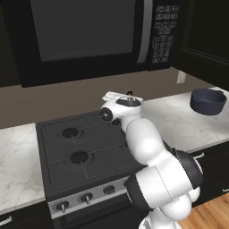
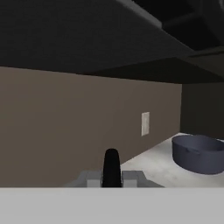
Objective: Pick the kettle from the cabinet and place it on a stove burner. Then pick the pot from the counter and place it on another stove burner. Finally, turn both burners on.
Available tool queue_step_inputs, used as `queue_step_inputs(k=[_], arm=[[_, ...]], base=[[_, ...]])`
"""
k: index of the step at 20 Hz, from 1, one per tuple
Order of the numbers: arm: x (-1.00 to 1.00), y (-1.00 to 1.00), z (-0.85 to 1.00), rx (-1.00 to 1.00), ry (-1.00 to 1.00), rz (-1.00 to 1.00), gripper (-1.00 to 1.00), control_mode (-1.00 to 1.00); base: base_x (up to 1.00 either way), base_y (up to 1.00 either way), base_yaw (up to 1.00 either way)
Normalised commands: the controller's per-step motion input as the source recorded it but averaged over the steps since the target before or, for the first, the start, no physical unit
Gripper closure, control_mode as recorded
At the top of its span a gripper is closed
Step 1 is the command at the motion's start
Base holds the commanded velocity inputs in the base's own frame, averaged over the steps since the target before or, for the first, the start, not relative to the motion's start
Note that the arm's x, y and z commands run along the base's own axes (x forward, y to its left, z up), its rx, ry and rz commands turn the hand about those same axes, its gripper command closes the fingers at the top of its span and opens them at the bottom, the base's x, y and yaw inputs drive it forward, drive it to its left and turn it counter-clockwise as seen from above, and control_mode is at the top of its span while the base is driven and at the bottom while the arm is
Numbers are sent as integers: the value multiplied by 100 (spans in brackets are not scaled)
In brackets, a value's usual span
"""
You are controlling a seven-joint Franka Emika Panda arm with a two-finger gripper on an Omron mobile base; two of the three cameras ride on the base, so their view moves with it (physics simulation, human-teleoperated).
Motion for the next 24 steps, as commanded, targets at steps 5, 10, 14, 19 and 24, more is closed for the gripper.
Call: queue_step_inputs(k=[5, 10, 14, 19, 24], arm=[[22, 0, -15, 0, -2, -6, 100, -100], [19, 0, -14, 0, -1, -5, 100, -100], [19, 0, -14, 0, -2, -5, 100, -100], [18, 0, -13, 0, 0, -4, 100, -100], [17, 0, -5, 0, 0, -4, 100, -100]], base=[[0, 0, 0], [0, 0, 0], [0, 0, 0], [0, 0, 0], [0, 0, 0]])
